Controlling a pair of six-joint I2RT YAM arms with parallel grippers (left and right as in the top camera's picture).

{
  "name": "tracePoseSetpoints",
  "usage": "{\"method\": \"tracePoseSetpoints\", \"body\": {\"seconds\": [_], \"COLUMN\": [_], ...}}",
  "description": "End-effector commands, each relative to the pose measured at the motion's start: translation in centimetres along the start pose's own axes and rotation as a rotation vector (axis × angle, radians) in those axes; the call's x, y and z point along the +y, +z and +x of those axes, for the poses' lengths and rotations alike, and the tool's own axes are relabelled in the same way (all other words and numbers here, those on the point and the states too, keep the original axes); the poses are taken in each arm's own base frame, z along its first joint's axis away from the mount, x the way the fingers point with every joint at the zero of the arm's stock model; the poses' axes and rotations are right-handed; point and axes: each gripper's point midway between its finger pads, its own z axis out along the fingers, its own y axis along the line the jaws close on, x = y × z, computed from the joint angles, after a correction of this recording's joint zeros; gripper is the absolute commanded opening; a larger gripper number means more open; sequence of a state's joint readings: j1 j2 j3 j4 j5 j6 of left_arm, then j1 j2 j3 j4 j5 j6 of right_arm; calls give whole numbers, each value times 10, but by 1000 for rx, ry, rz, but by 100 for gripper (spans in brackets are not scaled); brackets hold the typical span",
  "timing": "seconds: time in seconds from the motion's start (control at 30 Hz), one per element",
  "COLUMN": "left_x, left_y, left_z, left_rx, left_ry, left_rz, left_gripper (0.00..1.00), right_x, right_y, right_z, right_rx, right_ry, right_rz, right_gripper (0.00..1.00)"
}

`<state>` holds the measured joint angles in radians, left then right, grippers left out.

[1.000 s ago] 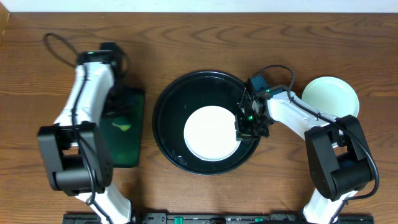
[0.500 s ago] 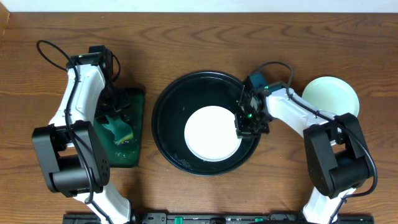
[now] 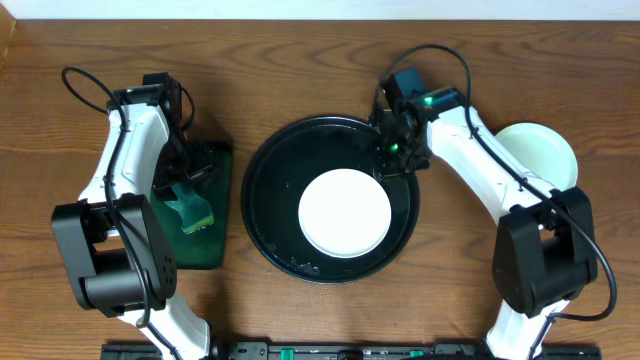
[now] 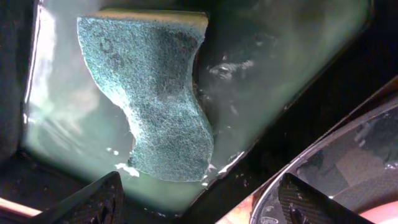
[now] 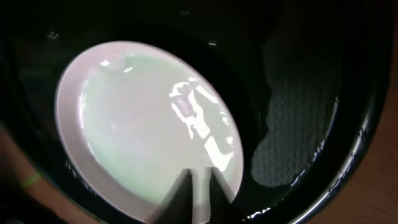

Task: Clean dirty plates on tray and stack at the side
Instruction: 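Lift the cleaned white plate by its rim with the right gripper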

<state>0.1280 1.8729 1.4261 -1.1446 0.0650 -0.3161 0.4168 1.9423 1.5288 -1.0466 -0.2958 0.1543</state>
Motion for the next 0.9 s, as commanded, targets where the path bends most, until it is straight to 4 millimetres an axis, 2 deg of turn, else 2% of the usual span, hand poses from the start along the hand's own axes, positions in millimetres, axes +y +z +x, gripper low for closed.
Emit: {"method": "tracePoseSetpoints", "body": {"seconds": [0.0, 0.07, 0.1, 0.23, 0.43, 0.5, 0.57, 0.73, 0.8, 0.87], "left_x": [0, 0, 0, 0, 0, 0, 0, 0, 0, 0], "left_y": [2, 2, 2, 2, 2, 2, 2, 2, 2, 2], "left_z": [3, 3, 3, 3, 3, 3, 3, 3, 3, 3], "left_rx": [12, 12, 11, 11, 12, 11, 11, 12, 12, 12], "left_ry": [9, 9, 9, 9, 9, 9, 9, 9, 9, 9], "left_rz": [2, 2, 2, 2, 2, 2, 2, 2, 2, 2], "left_gripper": [81, 81, 81, 81, 82, 81, 81, 81, 82, 82], "right_x": [15, 14, 11, -7, -20, -20, -17, -11, -12, -11], "right_y": [2, 8, 11, 23, 44, 49, 53, 69, 75, 81], "right_z": [6, 13, 15, 27, 46, 48, 48, 54, 58, 62], "right_rx": [24, 48, 54, 77, 114, 114, 109, 100, 102, 105], "right_ry": [-65, -21, 13, 136, 180, 173, 157, 154, 167, 172], "right_rz": [-8, -3, 11, 77, 87, 77, 63, 47, 48, 31], "right_gripper": [70, 76, 76, 60, 58, 55, 45, 49, 43, 43]}}
